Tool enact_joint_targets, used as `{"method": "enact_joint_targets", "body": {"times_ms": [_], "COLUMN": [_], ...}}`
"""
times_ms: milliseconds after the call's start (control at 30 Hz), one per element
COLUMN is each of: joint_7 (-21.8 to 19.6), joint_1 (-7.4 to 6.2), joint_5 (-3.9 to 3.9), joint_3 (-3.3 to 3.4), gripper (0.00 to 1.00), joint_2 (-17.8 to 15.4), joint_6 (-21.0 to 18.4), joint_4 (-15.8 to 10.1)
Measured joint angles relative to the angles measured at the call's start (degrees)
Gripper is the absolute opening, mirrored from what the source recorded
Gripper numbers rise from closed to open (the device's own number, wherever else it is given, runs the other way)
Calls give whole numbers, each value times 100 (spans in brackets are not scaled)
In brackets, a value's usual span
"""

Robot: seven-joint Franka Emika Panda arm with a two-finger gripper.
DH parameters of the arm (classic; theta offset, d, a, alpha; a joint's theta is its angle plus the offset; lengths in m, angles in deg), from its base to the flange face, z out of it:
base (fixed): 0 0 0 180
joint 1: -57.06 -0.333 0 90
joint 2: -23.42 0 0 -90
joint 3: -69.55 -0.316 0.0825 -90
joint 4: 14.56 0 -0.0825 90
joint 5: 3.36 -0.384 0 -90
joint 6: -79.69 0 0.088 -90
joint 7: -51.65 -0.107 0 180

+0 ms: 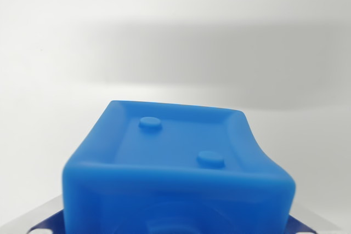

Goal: Stack cube

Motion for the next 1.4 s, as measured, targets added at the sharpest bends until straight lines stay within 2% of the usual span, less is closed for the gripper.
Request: {"method": "enact_joint_targets", "body": {"times_ms": [1400], "joint_7": [985], "joint_1": [760], "joint_5": [-5], "joint_3": [17], "gripper": [0], "joint_2": [-393], "joint_6": [5], "joint_4": [-375]}}
